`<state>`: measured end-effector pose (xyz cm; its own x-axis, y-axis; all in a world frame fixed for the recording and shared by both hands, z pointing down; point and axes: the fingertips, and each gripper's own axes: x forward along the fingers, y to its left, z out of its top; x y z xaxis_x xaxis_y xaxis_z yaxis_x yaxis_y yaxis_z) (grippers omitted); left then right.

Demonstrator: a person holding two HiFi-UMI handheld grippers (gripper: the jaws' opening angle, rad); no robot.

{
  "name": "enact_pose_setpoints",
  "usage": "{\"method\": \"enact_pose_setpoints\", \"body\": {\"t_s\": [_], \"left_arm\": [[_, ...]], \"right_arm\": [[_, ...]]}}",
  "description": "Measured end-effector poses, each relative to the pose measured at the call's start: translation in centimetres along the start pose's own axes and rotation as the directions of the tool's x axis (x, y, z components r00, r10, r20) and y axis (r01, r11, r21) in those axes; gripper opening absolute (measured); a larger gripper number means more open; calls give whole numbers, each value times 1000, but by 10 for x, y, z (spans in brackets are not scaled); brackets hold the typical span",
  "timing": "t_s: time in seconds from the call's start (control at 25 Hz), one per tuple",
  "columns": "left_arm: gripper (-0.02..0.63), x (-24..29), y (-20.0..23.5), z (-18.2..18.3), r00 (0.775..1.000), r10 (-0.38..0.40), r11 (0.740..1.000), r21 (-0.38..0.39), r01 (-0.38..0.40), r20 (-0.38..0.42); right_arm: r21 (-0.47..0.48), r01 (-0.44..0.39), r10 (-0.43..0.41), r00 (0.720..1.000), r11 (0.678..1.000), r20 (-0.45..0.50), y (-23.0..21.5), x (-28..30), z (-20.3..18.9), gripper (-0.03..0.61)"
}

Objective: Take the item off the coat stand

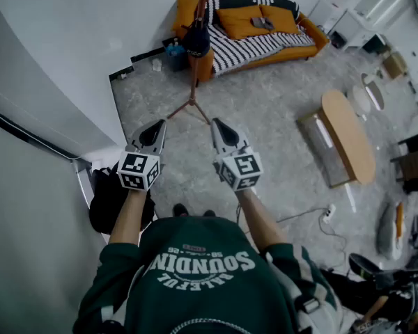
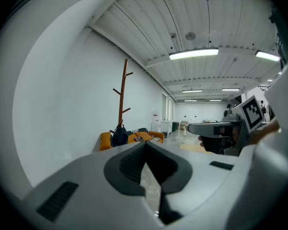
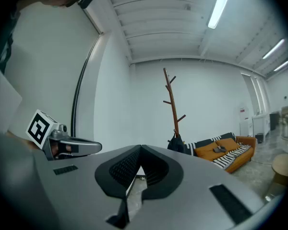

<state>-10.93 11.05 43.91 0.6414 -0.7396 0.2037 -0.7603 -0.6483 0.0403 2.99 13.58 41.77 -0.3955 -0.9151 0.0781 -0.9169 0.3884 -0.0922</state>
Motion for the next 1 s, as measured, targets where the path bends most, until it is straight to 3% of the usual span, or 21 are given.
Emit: {"method": "enact_pose_setpoints", "body": {"t_s": [0.28, 1.0], "left_arm": [[2, 4, 1, -2, 1000, -1, 1000, 7, 1, -8], [2, 10, 18, 1, 1000, -16, 1000, 8, 16, 0]], "right_arm": [[-49, 32, -34, 998, 998, -43, -7, 5, -10, 0], [-14, 67, -67, 997, 998, -44, -2, 25, -4, 0]]}}
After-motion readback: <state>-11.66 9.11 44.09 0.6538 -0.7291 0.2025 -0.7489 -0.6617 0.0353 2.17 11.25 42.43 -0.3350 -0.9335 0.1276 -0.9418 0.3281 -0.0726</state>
